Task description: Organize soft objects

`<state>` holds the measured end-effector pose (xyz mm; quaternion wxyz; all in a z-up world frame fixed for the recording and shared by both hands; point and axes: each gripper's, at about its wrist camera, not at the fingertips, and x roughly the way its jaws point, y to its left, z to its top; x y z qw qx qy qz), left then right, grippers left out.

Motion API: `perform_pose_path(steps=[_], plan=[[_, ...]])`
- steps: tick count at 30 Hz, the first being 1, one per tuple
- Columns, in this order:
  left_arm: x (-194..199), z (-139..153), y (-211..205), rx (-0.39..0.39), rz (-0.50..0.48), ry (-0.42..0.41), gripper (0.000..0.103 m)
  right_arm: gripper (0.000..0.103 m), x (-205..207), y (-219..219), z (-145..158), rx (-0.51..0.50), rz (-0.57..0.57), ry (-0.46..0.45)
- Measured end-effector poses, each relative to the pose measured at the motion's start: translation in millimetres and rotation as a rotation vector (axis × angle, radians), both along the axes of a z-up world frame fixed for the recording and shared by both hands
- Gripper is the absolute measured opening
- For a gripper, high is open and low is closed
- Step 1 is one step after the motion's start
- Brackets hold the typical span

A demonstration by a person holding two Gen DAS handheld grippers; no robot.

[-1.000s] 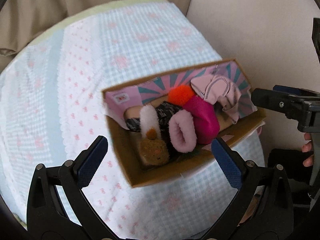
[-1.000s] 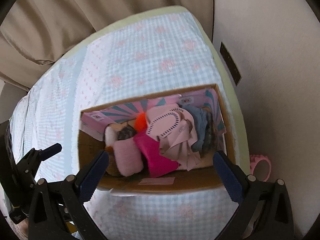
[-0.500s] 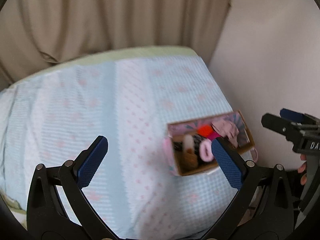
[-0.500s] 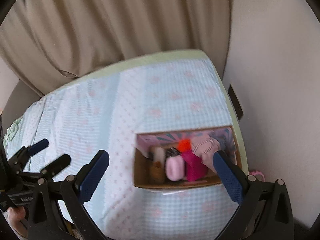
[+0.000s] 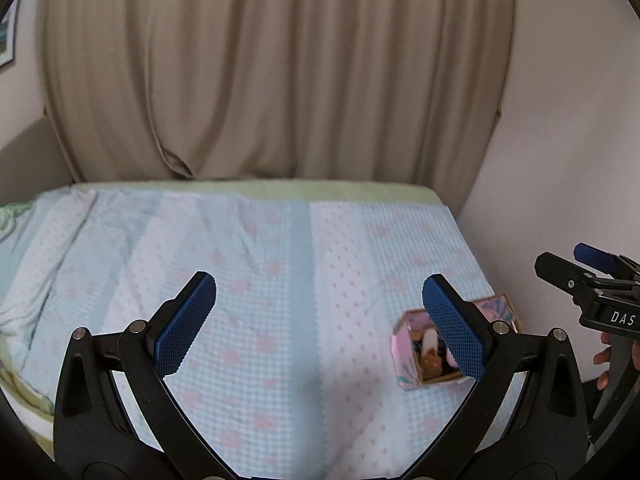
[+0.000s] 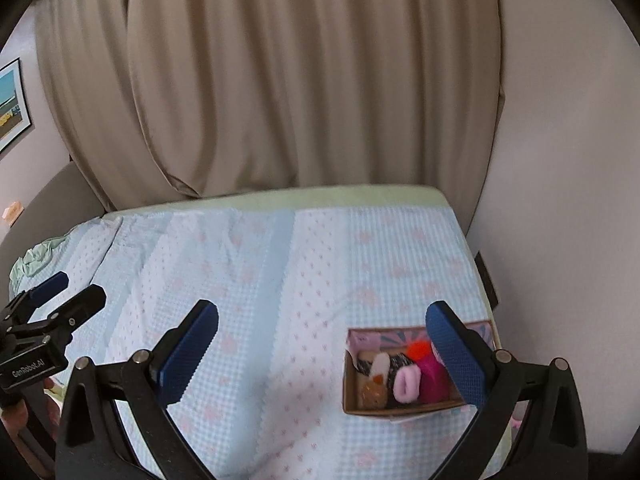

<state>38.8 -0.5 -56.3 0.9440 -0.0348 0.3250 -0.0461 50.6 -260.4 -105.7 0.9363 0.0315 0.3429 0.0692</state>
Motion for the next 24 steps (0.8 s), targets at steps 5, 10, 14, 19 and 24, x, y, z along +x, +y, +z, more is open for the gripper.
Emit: perform_pose_path(steps=[5, 10, 14, 19, 24], plan=[[-11, 13, 19, 0.008, 0.013, -0.062, 0.103, 0.103, -15, 19, 9, -0.006, -0.006, -0.047], [-25, 18, 23, 0.027, 0.004, -0.099, 0.103, 0.103, -25, 28, 15, -0.034, -0.023, -0.081], [-33, 19, 23, 0.027, -0.001, -0.113, 0.103, 0.103, -31, 33, 18, -0.045, -0.035, -0.095], [-38, 20, 25, 0.016, -0.005, -0.114, 0.103, 0.103, -35, 36, 21, -0.050, -0.039, -0.104], [-38, 21, 27, 0.003, 0.004, -0.113, 0.103, 0.103, -36, 36, 23, -0.053, -0.040, -0.110]])
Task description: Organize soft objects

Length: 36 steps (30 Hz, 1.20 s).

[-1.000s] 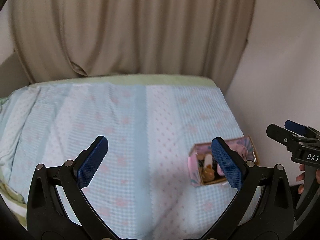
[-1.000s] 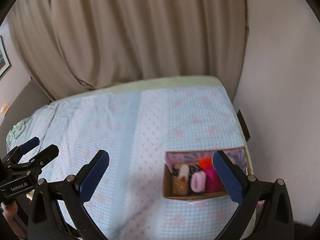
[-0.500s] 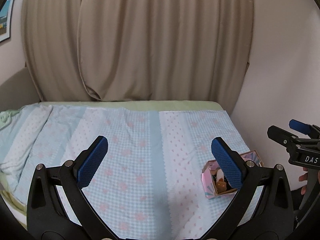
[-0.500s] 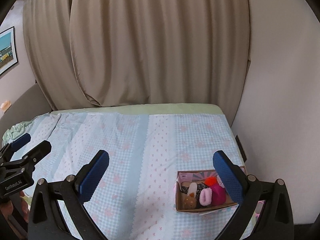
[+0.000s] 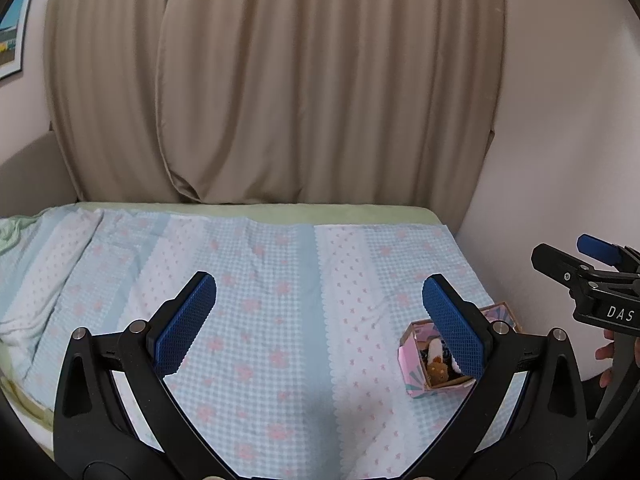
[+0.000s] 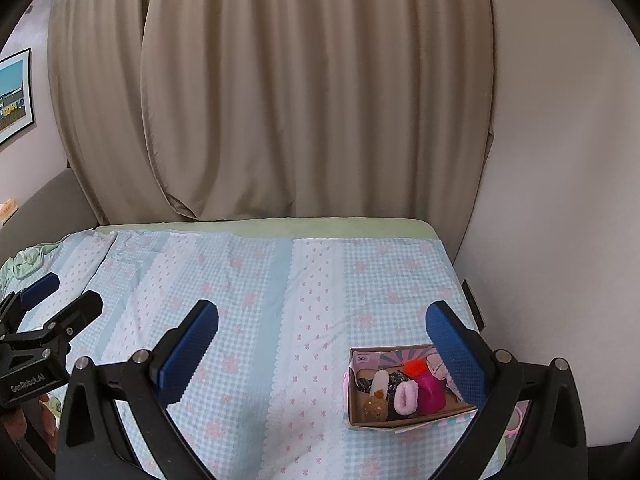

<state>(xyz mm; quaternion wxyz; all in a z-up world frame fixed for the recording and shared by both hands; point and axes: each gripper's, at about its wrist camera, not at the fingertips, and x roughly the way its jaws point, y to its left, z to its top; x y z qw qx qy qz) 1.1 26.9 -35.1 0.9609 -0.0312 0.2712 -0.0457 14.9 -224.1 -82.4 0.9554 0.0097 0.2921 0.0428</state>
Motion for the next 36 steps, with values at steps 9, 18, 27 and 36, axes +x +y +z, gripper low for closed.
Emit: perform_pose_path(steps=[9, 18, 27, 36], plan=[[-2, -1, -3, 0.013, 0.007, -0.008, 0.103, 0.103, 2, -1, 0, 0.000, -0.002, -0.003], [-4, 1, -9, 0.028, 0.013, -0.028, 0.103, 0.103, 9, -4, 2, 0.005, -0.002, -0.005], [-4, 3, -14, 0.041, 0.017, -0.042, 0.103, 0.103, 10, -8, 3, 0.010, -0.013, -0.016], [-2, 6, -16, 0.040, 0.009, -0.049, 0.103, 0.103, 11, -14, 1, 0.014, -0.027, -0.026]])
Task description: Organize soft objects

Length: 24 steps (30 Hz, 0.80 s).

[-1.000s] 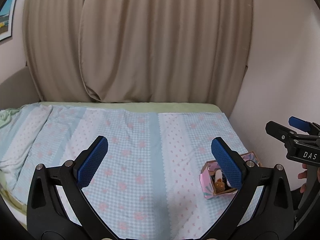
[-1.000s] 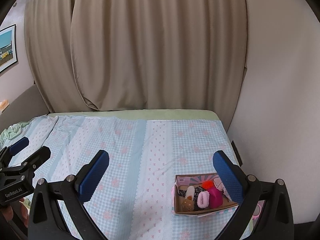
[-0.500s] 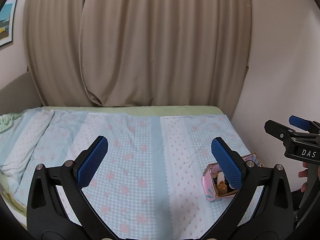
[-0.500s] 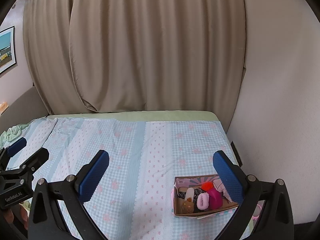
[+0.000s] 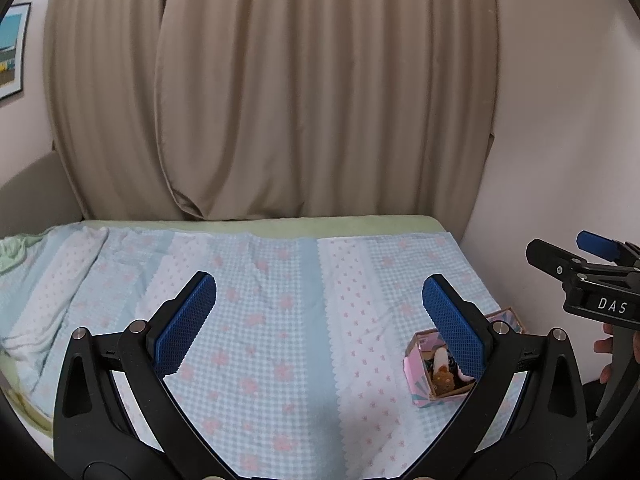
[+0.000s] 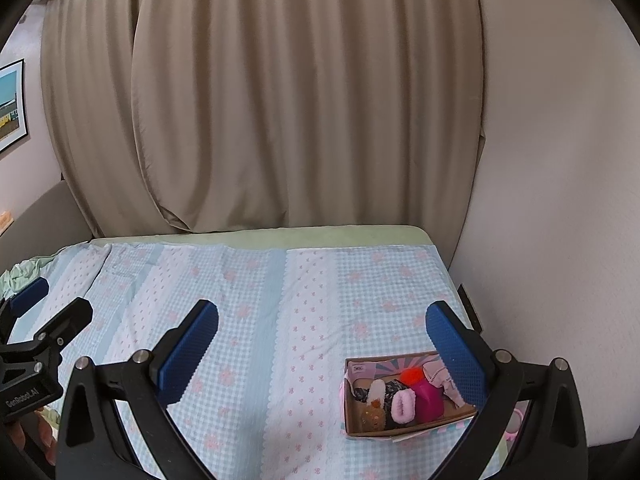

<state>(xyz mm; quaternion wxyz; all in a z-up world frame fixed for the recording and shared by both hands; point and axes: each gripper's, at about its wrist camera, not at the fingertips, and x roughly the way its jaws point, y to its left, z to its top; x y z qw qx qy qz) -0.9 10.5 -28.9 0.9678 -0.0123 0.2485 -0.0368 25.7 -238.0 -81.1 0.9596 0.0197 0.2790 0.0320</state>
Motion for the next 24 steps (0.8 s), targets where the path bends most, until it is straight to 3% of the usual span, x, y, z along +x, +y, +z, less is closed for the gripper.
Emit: perform_pose_path(steps=[11, 24], plan=[[3.8, 1.0, 0.9, -0.017, -0.002, 0.001, 0.103, 0.103, 0.2, -2.7, 0.8, -0.011, -0.011, -0.011], [5.3, 1.5, -5.5, 0.061, 0.012, -0.016, 0.103, 0.103, 2.4, -1.7, 0.3, -0.012, -0.015, -0.018]])
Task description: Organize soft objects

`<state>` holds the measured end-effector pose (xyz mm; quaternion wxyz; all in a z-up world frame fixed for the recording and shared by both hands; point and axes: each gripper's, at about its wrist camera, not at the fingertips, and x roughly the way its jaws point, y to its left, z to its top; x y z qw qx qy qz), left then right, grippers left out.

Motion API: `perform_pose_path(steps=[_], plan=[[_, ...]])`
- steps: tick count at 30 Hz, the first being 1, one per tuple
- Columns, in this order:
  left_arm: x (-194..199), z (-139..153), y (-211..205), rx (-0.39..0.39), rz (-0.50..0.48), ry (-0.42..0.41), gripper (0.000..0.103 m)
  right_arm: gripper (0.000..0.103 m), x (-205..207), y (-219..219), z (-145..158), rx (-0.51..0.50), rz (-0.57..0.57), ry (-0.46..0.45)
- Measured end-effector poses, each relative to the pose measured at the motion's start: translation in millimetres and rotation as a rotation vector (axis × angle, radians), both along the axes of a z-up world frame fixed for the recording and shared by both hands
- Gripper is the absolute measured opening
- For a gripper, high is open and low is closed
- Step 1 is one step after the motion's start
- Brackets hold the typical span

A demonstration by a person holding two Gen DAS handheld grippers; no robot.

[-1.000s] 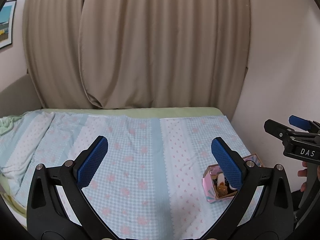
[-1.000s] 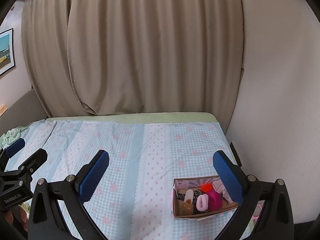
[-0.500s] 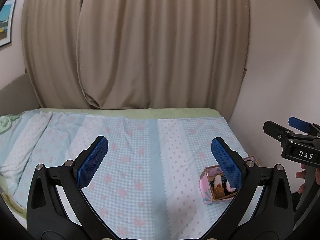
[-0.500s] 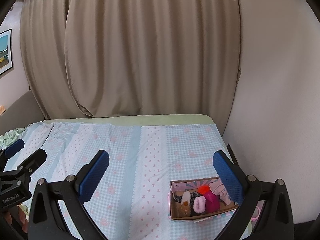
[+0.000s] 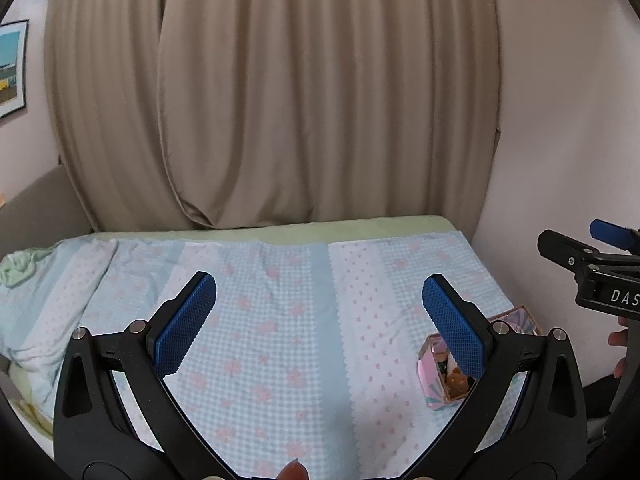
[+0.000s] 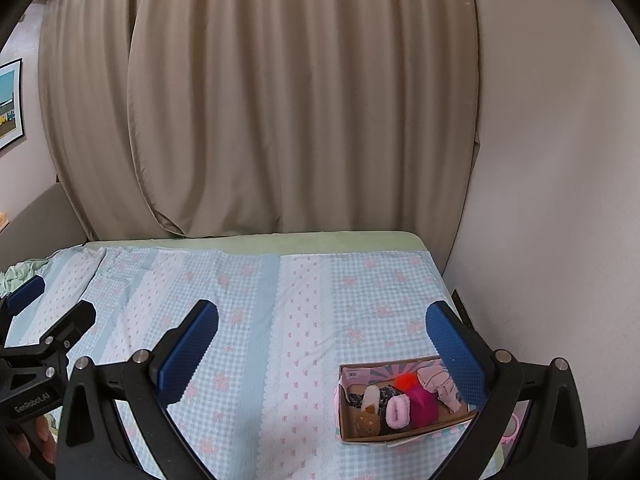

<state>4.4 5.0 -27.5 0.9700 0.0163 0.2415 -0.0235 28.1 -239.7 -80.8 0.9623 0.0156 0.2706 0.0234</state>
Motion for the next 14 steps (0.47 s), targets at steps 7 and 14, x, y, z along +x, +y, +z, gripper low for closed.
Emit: perform_pose_path(steps=[7, 14], plan=[[2, 1, 4, -0.028, -0.015, -0.014, 0.103, 0.103, 2, -1, 0, 0.000, -0.005, 0.005], [10, -7, 9, -0.040, 0.013, -0.023, 0.103, 0.103, 19, 6, -9, -0.010, -0.003, 0.057]])
